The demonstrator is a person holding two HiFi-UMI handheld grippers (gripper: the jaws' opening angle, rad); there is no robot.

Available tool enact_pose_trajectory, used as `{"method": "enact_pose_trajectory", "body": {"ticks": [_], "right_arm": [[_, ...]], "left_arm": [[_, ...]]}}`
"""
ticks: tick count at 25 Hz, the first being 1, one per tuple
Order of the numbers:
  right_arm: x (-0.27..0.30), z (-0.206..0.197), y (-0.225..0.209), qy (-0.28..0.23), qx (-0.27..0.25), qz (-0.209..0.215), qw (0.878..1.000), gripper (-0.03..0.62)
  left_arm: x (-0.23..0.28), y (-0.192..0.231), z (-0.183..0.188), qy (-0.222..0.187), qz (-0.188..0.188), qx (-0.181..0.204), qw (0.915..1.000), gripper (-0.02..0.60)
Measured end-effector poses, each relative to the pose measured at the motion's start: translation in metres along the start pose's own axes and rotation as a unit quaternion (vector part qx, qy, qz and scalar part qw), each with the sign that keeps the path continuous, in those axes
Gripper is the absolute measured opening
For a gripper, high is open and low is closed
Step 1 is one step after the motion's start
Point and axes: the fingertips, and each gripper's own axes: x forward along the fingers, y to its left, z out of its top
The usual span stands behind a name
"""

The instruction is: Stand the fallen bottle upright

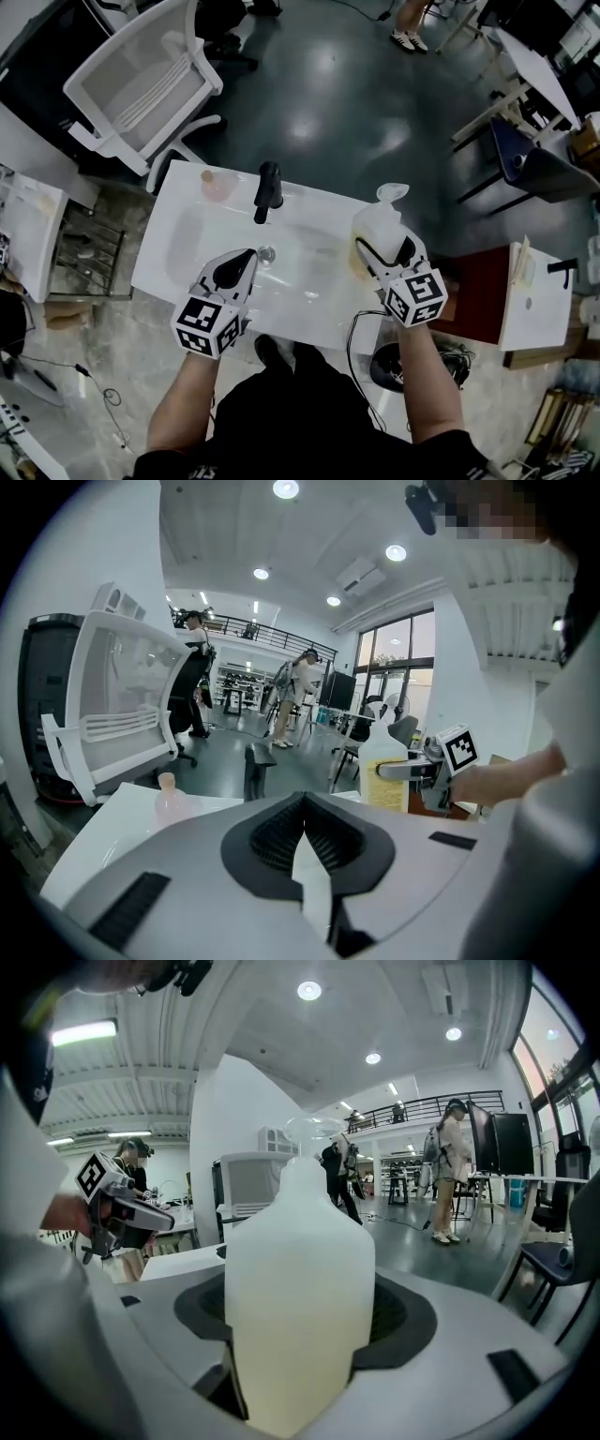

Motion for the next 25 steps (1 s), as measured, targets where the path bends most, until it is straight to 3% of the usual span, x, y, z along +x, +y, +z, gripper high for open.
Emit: {"method": "enact_pose_trajectory", "body": {"ticks": [4,11,25], "right_arm": [[-0.005,0.0,-0.025,0.003,-0.015,-0.023,1.0,0.339],[-0.013,-0.002,-0.065,-0.027,0.01,-0.075,0.997,0.342],[-0.053,-0.026,-0.043,-0.003,0.016,-0.117,0.993,0.35]], "left_arm": [[0.015,-0.013,0.002,0.006,-0.015,0.006,0.9999,0.008],[0.03,-0.025,0.001,0.016,-0.03,0.013,0.9993,0.008],[0.018,-0.048,0.01,0.009,-0.068,0.028,0.9973,0.008]]}}
